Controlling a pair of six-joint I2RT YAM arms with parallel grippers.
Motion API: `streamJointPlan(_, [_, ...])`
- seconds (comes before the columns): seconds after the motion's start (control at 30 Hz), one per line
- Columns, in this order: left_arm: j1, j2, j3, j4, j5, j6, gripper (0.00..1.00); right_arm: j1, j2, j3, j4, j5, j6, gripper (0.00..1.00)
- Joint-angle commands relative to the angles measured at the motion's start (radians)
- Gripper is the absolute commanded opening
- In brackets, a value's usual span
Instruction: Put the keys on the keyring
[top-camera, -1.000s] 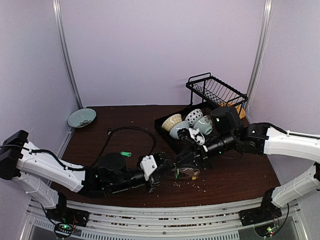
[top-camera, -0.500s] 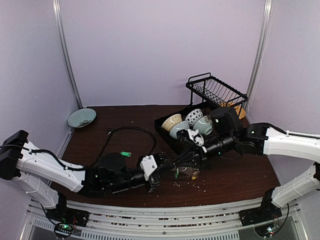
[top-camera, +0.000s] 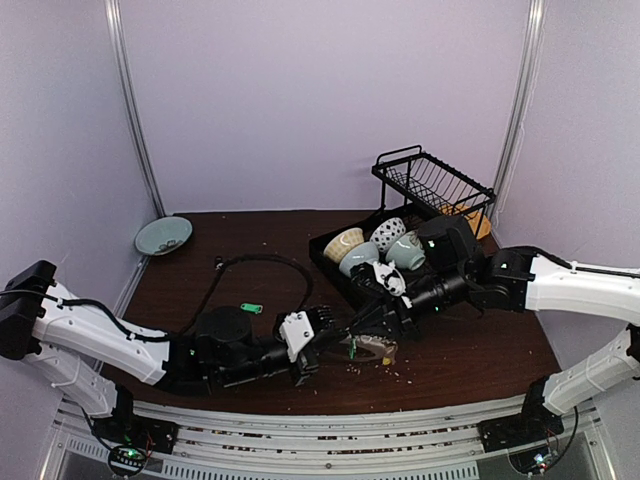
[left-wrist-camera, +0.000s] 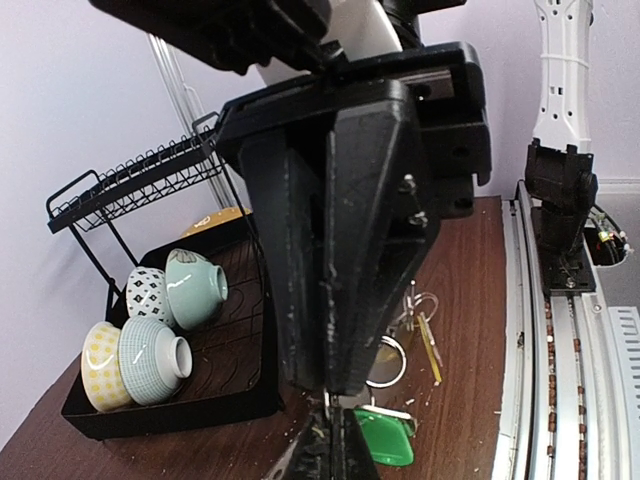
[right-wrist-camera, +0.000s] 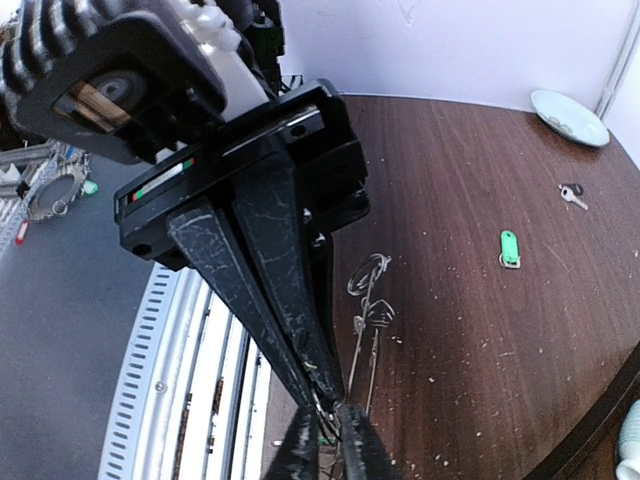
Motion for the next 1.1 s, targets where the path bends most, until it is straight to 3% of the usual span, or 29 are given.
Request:
streamJointPlan(0.0, [-0.005, -0.035, 0.002, 0.080, 0.013, -0.010, 0.00, 0.005, 0.004, 0.023, -0.006, 0.027, 0.005, 0.04])
streamJointPlan(0.37, [-0.005, -0.033, 0.016, 0.049, -0.019, -0.041, 0.00, 0.006, -0.012, 0.024, 0.015, 0.055, 0.041, 0.00])
streamJointPlan(0.57, [-0.005, -0.075, 0.003, -0.010, -0.030, -0.110, 0.32, 0.005, -0.024, 0.034, 0.019, 0.182, 0.125, 0.00])
streamJointPlan(0.7, [-0.004, -0.107, -0.020, -0.031, -0.040, -0.131, 0.39, 0.005, -0.026, 0.031, 0.046, 0.209, 0.187, 0.00])
streamJointPlan(0.83, [-0.005, -0.101, -0.035, -0.068, -0.036, -0.172, 0.39, 0.006, -0.020, 0.038, 0.079, 0.243, 0.261, 0.00])
streamJointPlan(1.07, [-0.004, -0.040, -0.061, 0.062, -0.119, -0.132, 0.45, 0.013, -0.019, 0.028, 0.124, 0.230, 0.346, 0.00])
